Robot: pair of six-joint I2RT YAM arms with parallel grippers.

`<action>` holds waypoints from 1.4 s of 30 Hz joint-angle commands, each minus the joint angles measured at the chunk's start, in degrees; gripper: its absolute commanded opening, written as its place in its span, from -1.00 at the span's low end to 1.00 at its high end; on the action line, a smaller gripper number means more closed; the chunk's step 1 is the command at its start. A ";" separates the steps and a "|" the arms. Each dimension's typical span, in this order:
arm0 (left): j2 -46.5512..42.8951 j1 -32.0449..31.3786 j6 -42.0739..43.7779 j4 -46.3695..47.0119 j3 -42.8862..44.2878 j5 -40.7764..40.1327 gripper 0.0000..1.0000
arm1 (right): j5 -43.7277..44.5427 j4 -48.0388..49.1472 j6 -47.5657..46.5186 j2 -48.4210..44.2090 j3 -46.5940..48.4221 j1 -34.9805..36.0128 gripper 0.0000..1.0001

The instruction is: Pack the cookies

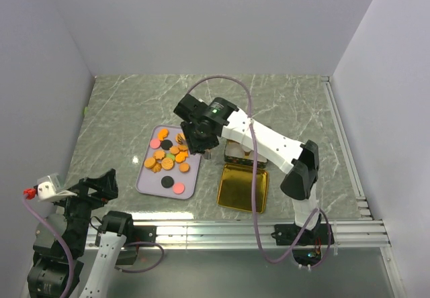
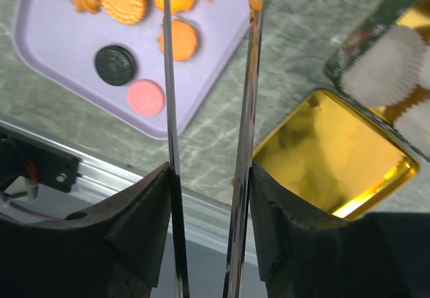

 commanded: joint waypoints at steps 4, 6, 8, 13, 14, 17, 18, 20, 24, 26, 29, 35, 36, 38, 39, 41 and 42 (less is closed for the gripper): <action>-0.12 -0.06 1.52 2.52 -0.23 0.59 0.99 | -1.18 1.53 -0.55 5.14 5.50 0.42 0.11; -0.12 -0.06 1.34 2.52 -0.14 0.42 0.99 | -1.27 0.92 -0.72 6.63 6.20 0.33 0.12; -0.21 -0.06 1.26 2.34 -0.05 0.24 0.99 | -1.36 0.56 -0.73 7.52 6.91 0.42 0.12; -0.21 -0.06 1.08 2.34 -0.05 0.06 0.99 | -1.88 0.83 -0.46 9.19 7.17 0.42 0.12; -0.21 -0.06 1.17 2.34 -0.05 0.06 0.99 | -1.97 0.91 -0.55 9.37 7.17 0.33 0.12; -0.12 -0.06 1.17 2.43 -0.05 0.15 0.99 | -2.41 1.00 -0.46 9.89 7.26 0.42 0.11; -0.03 -0.06 1.17 2.52 -0.14 0.15 0.99 | -2.59 1.09 -0.37 9.98 7.26 0.42 0.08; -0.03 -0.06 1.17 2.43 -0.05 0.15 0.99 | -3.02 1.35 -0.11 10.07 7.17 0.42 0.00; 0.06 -0.06 1.25 2.43 -0.14 0.15 0.99 | -3.99 1.62 0.59 9.55 6.74 0.42 -0.16; 0.06 -0.06 1.25 2.43 -0.23 0.24 0.99 | -4.34 2.05 1.03 9.02 6.03 0.33 -0.21; 0.15 -0.06 1.34 2.52 -0.14 0.33 0.99 | -4.26 2.06 1.30 8.75 5.59 0.42 -0.23; 0.15 -0.06 1.61 2.69 -0.32 0.77 0.99 | -2.15 0.04 1.65 7.70 9.01 0.33 -0.24; 0.15 -0.06 1.61 2.61 -0.32 0.77 0.99 | -1.89 -0.14 1.73 7.44 9.89 0.33 -0.24; 0.06 -0.06 1.61 2.69 -0.23 0.86 0.99 | -1.10 -0.84 2.00 6.21 10.34 0.16 -0.25; 0.06 0.03 1.61 2.61 -0.23 0.86 0.99 | -0.83 -1.02 2.17 5.68 10.42 -0.02 -0.25; -0.03 -0.06 1.69 2.69 -0.32 1.03 0.99 | 0.31 -1.29 2.44 3.58 9.90 -0.28 -0.25; -0.03 -0.06 1.69 2.78 -0.32 1.12 0.99 | 0.66 -1.28 2.53 2.78 9.12 -0.37 -0.25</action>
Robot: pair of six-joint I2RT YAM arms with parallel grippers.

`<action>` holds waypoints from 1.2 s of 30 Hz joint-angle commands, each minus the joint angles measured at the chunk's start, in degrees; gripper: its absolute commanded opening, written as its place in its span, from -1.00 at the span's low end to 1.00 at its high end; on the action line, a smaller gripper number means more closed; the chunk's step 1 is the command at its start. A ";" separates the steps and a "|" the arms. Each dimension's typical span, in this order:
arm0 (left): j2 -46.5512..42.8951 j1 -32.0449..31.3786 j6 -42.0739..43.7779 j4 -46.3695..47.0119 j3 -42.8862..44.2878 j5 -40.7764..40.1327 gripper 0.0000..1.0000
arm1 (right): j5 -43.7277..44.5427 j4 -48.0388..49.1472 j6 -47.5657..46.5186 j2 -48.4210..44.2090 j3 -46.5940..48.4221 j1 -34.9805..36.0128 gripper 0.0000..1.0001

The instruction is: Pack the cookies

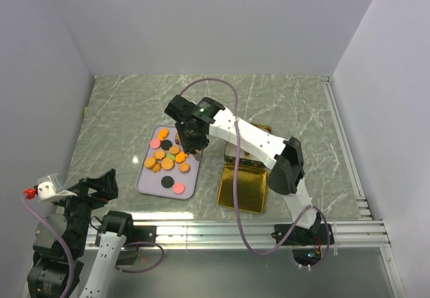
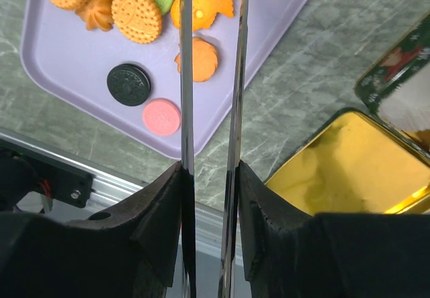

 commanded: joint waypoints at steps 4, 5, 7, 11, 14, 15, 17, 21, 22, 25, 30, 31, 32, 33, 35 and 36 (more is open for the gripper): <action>-0.12 -0.06 1.85 2.76 -0.32 1.27 0.99 | 4.32 -1.46 1.46 -10.57 -0.82 -1.55 -0.25; -0.20 -0.06 1.85 2.76 -0.40 1.36 0.99 | 4.93 -1.72 1.54 -12.23 -1.35 -1.73 -0.25; -0.29 -0.06 1.94 2.94 -0.40 1.54 0.99 | 6.86 -2.86 1.55 -13.82 -2.49 -2.70 -0.26; -0.47 -0.06 2.11 2.94 -0.49 1.80 0.99 | 10.03 -3.31 1.19 -20.32 -7.58 -5.42 -0.25; -0.47 -0.06 2.20 3.02 -0.58 1.98 0.99 | 10.74 -1.38 1.02 -25.93 -15.31 -8.58 -0.25; -0.47 -0.06 2.20 3.02 -0.58 1.98 0.99 | 10.83 -0.85 1.02 -27.35 -19.25 -9.46 -0.26; -0.47 -0.06 2.20 3.02 -0.67 2.06 0.99 | 10.74 0.55 0.76 -31.12 -23.05 -12.36 -0.26; -0.47 -0.06 2.29 3.11 -0.67 2.24 0.99 | 11.35 2.49 -0.21 -35.71 -32.10 -16.32 -0.26; -0.47 -0.06 2.29 3.11 -0.67 2.24 0.99 | 11.53 2.58 -0.30 -36.06 -32.90 -16.84 -0.27; -0.38 0.03 2.29 3.11 -0.58 2.24 0.99 | 12.58 3.11 -1.09 -36.77 -35.19 -18.60 -0.27; -0.12 -0.06 2.20 3.11 -0.67 2.06 0.99 | 13.46 3.90 -2.06 -37.38 -38.09 -21.24 -0.27; -0.12 -0.06 2.20 3.02 -0.67 2.06 0.99 | 13.46 4.16 -2.32 -37.47 -38.44 -21.50 -0.28; -0.12 0.03 2.11 2.94 -0.58 1.98 0.99 | 13.46 4.51 -2.50 -37.47 -38.88 -21.59 -0.28; -0.12 0.03 2.03 3.02 -0.58 1.89 0.99 | 13.29 4.78 -2.58 -37.47 -39.75 -21.86 -0.27; -0.03 -0.06 1.94 2.94 -0.49 1.80 0.99 | 13.29 5.48 -2.67 -37.47 -40.38 -22.30 -0.28; 0.06 0.03 2.02 2.94 -0.58 1.80 0.99 | 13.38 5.83 -2.76 -37.39 -40.99 -22.47 -0.28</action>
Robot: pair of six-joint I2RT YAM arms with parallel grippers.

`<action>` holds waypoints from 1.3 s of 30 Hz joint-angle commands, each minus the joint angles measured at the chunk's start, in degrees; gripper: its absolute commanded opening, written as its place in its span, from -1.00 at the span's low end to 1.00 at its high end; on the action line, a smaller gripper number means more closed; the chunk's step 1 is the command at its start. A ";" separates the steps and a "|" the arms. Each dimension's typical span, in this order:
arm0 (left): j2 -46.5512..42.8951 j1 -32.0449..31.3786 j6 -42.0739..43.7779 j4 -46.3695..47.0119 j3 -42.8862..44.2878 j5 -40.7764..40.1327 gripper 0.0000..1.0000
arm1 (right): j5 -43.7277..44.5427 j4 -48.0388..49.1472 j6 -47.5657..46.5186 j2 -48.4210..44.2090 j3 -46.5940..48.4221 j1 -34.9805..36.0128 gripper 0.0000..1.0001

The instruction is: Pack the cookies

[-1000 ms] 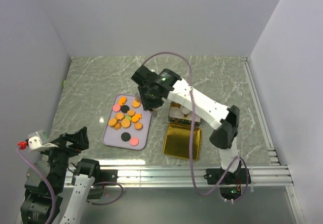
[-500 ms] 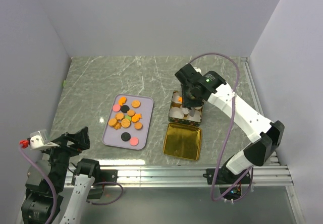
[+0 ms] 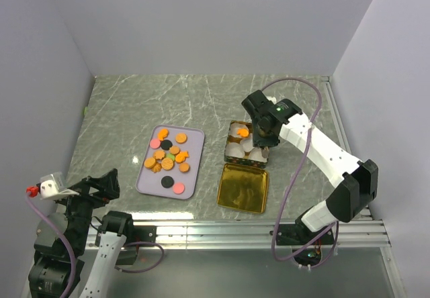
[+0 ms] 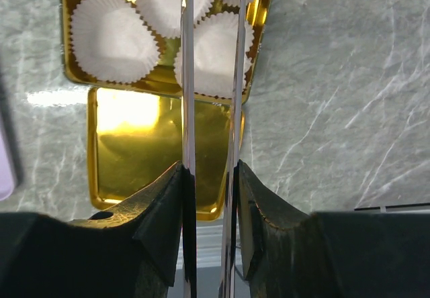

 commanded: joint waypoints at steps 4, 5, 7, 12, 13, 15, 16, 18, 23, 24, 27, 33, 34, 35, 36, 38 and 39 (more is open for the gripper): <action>-0.03 -0.06 0.60 2.04 0.16 0.25 0.99 | 1.97 4.06 -0.82 -2.06 -2.25 -1.41 -0.27; -0.03 -0.06 0.69 2.13 0.16 0.16 0.99 | 2.05 4.24 -0.82 -2.06 -2.77 -1.41 -0.27; -0.03 -0.06 0.69 2.13 0.08 0.16 0.99 | 2.14 4.94 -0.90 -2.06 -3.13 -1.76 -0.25; 0.15 -0.06 0.69 2.04 -0.01 0.25 0.99 | 2.67 5.56 -1.25 -1.62 -3.13 -2.99 -0.19; 0.15 -0.06 0.69 2.04 0.08 0.25 0.99 | 2.76 5.74 -1.43 -1.53 -3.22 -3.16 -0.15; 0.15 -0.06 0.69 2.13 0.08 0.25 0.99 | 2.76 6.00 -1.52 -1.45 -3.22 -3.78 -0.10; 0.15 -0.06 0.69 2.13 0.08 0.25 0.99 | 2.67 6.18 -1.61 -1.27 -3.04 -3.78 -0.06; 0.23 -0.06 0.69 2.04 -0.01 0.25 0.99 | 2.58 6.26 -1.78 -1.18 -3.04 -4.22 -0.01; 0.32 -0.06 0.69 2.04 0.08 0.34 0.99 | 2.41 6.18 -1.87 -0.74 -2.16 -4.66 0.05; 0.32 -0.06 0.78 2.13 -0.01 0.34 0.99 | 2.32 6.00 -1.87 -0.74 -2.07 -4.66 0.06; 0.32 -0.06 0.78 2.13 0.08 0.42 0.99 | 2.41 5.48 -1.87 -0.57 -0.85 -4.66 0.06; 0.32 -0.06 0.95 2.22 -0.10 0.60 0.99 | -0.04 3.72 -1.17 -1.18 3.01 -4.40 0.05; 0.24 -0.06 0.95 2.22 -0.10 0.60 0.99 | -0.58 3.37 -0.91 -1.44 3.63 -4.22 0.05; 0.23 -0.06 0.95 2.30 -0.01 0.69 0.99 | -1.02 3.28 -0.64 -1.62 4.25 -3.96 0.05; 0.06 -0.06 0.95 2.30 -0.10 0.69 0.99 | -1.54 3.10 -0.29 -1.80 4.78 -3.44 0.05; -0.03 -0.06 1.04 2.39 -0.10 0.86 0.99 | -2.69 2.58 0.76 -1.71 6.53 -1.24 0.05; -0.03 -0.06 1.13 2.39 -0.19 0.86 0.99 | -2.95 2.49 1.11 -1.54 7.67 -0.28 0.05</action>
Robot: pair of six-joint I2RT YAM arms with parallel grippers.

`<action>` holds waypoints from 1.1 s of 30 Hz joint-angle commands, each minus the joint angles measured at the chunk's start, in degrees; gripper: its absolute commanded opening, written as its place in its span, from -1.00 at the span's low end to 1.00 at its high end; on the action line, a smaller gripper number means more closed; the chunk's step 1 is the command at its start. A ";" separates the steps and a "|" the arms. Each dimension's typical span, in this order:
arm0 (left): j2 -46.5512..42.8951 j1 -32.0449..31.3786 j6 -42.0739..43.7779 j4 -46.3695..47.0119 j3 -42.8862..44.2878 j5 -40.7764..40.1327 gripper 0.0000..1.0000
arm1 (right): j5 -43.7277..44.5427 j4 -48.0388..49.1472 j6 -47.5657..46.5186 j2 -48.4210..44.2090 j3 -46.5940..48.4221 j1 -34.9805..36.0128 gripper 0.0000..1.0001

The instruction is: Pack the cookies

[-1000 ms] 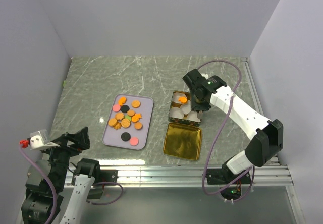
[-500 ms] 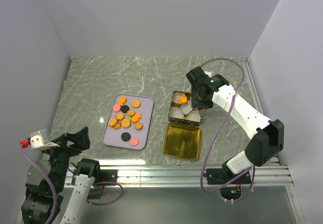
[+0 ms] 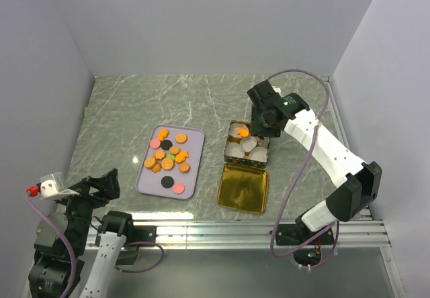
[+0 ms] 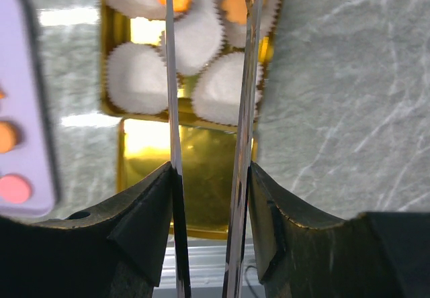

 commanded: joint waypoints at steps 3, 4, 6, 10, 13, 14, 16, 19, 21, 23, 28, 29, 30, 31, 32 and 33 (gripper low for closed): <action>-0.03 -0.06 1.22 2.54 -0.14 1.10 0.99 | -1.99 -1.08 3.29 -0.11 7.20 8.43 0.05; -0.12 -0.06 1.30 2.46 -0.14 1.28 0.99 | -2.00 -1.08 3.72 0.50 7.91 10.27 0.05; -0.29 0.03 1.48 2.63 -0.32 1.54 0.99 | -2.69 -1.34 5.39 2.70 9.93 15.19 0.04; -0.47 -0.06 1.83 2.90 -0.32 2.33 0.99 | -3.84 -0.29 7.51 6.22 11.70 22.40 0.04; -0.47 -0.06 1.92 2.90 -0.58 2.60 0.99 | -4.54 -0.11 8.74 9.38 12.93 27.24 0.05; -0.47 -0.06 1.83 2.90 -0.50 2.51 0.99 | -4.54 -0.20 8.91 10.95 13.36 28.21 0.06; -0.47 -0.06 1.83 2.81 -0.58 2.42 0.99 | -4.46 -0.55 9.26 13.33 14.94 30.67 0.06; -0.47 -0.06 1.66 2.81 -0.50 2.16 0.99 | -4.46 -1.25 9.44 15.53 16.97 32.87 0.06; -0.38 -0.06 1.66 2.72 -0.49 2.07 0.99 | -4.54 -1.60 9.35 17.12 17.93 33.57 0.06; -0.47 -0.06 1.57 2.72 -0.49 1.98 0.99 | -4.81 -1.43 9.35 18.26 18.03 34.28 0.06; -2.14 -0.06 1.75 2.90 -0.50 2.25 0.99 | -5.07 -1.61 9.26 20.37 18.55 35.60 0.06; -2.14 -0.06 1.75 2.81 -0.49 2.33 0.99 | -5.07 -1.78 9.27 20.55 18.64 35.86 0.06; -2.23 -0.06 1.83 2.90 -0.58 2.34 0.99 | -5.07 -1.78 9.27 20.72 18.64 35.95 0.06; -2.23 0.03 1.75 2.90 -0.58 2.51 0.99 | -5.07 -1.69 9.35 21.16 18.55 36.21 0.06; -2.23 -0.06 1.83 2.90 -0.58 2.42 0.99 | -5.16 -1.69 9.27 21.34 18.47 36.48 0.06; -2.31 -0.06 1.83 2.90 -0.58 2.42 0.99 | -5.16 -1.69 9.27 21.51 18.38 36.57 0.06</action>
